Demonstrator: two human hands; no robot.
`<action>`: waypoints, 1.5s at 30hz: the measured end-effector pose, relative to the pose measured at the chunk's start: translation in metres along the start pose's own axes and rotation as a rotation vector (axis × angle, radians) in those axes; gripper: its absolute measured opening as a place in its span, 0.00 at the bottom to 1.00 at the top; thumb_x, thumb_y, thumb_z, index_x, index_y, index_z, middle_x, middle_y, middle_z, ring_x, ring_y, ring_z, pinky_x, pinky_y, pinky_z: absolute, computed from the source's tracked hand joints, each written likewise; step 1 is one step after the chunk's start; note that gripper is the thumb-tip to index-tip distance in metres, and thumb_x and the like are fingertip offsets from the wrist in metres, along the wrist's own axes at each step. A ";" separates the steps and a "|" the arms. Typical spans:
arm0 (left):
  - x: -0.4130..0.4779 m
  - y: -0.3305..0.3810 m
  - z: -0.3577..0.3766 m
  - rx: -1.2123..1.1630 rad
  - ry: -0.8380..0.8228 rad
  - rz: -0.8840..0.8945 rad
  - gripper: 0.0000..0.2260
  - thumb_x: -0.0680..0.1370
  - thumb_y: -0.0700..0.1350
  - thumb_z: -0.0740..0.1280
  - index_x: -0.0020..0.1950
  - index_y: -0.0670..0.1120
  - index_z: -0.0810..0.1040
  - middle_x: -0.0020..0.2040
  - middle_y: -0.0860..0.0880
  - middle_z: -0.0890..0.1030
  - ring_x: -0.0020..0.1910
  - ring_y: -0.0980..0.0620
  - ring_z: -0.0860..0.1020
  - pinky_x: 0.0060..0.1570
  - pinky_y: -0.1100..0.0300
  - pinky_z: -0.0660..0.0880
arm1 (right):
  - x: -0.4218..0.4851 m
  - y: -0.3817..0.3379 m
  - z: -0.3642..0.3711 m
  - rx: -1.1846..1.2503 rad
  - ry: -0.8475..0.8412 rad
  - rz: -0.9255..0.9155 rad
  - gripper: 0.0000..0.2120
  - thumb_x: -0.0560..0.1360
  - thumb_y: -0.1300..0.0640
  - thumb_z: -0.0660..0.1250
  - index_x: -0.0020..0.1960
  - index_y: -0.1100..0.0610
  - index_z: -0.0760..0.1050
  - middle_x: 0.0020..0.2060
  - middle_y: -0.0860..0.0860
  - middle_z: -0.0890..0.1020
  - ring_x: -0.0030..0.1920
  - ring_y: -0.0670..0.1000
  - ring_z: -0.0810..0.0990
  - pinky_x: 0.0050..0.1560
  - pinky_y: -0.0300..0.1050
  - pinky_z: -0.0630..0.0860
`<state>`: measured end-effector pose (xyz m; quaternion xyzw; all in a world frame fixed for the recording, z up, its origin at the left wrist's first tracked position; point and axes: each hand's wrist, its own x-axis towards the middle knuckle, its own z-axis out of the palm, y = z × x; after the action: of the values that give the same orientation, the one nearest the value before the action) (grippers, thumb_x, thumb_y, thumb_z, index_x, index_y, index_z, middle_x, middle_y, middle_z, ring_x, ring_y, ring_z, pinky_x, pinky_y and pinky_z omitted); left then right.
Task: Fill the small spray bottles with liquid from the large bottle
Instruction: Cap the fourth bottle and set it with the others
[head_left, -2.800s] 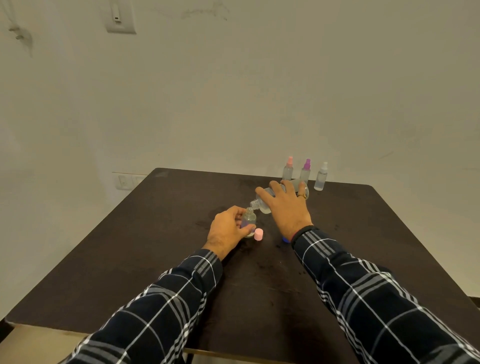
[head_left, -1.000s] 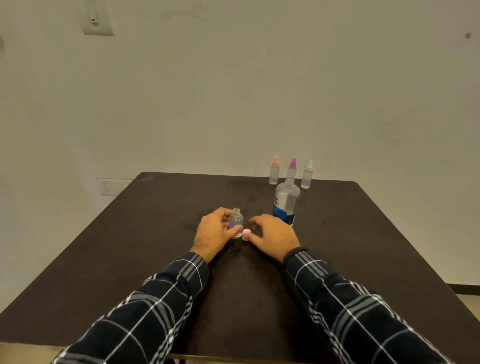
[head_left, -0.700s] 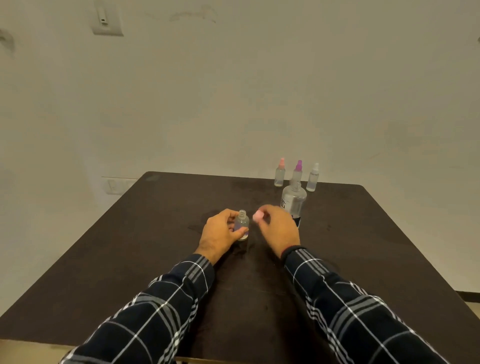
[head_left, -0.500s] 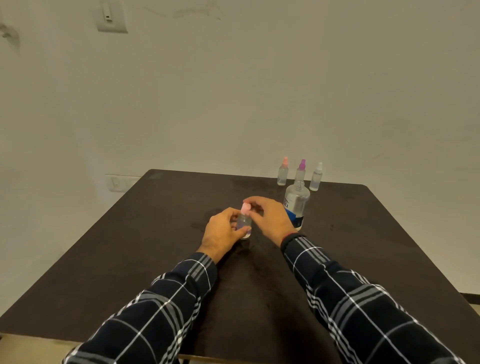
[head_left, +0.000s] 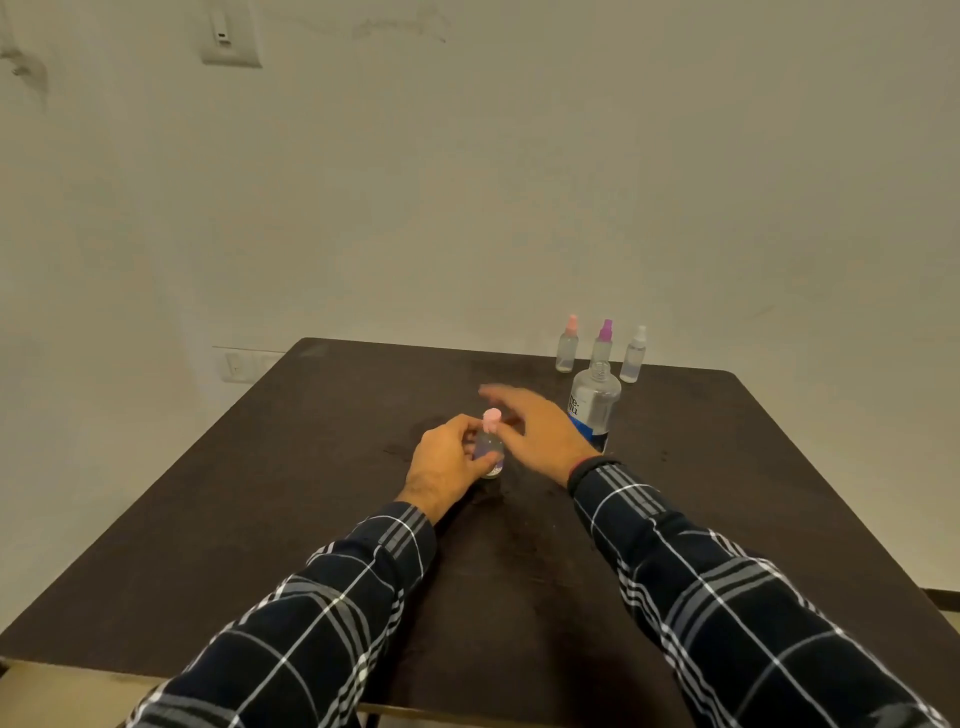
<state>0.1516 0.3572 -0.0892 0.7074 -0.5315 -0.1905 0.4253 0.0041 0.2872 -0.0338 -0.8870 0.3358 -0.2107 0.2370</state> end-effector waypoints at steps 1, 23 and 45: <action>0.000 0.000 0.000 0.003 0.004 0.004 0.17 0.74 0.47 0.78 0.60 0.50 0.79 0.49 0.57 0.82 0.46 0.61 0.81 0.55 0.60 0.80 | 0.000 0.000 -0.001 -0.006 -0.054 0.003 0.19 0.82 0.55 0.63 0.72 0.47 0.72 0.67 0.48 0.77 0.64 0.48 0.77 0.67 0.44 0.72; 0.002 -0.001 0.002 0.039 -0.010 -0.013 0.18 0.74 0.47 0.77 0.61 0.51 0.78 0.50 0.55 0.82 0.48 0.60 0.81 0.57 0.59 0.79 | 0.015 -0.017 0.009 -0.182 0.008 0.195 0.09 0.80 0.56 0.65 0.60 0.51 0.78 0.54 0.51 0.82 0.56 0.52 0.80 0.61 0.50 0.76; 0.092 0.034 0.004 0.209 -0.028 0.097 0.22 0.71 0.51 0.79 0.62 0.48 0.79 0.55 0.50 0.83 0.54 0.51 0.81 0.58 0.55 0.77 | -0.064 0.064 -0.014 -0.468 -0.082 0.308 0.17 0.80 0.47 0.64 0.68 0.49 0.73 0.60 0.50 0.75 0.60 0.53 0.75 0.63 0.57 0.74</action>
<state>0.1616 0.2684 -0.0472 0.7185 -0.5879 -0.1230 0.3507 -0.0793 0.2854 -0.0728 -0.8639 0.4963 -0.0528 0.0682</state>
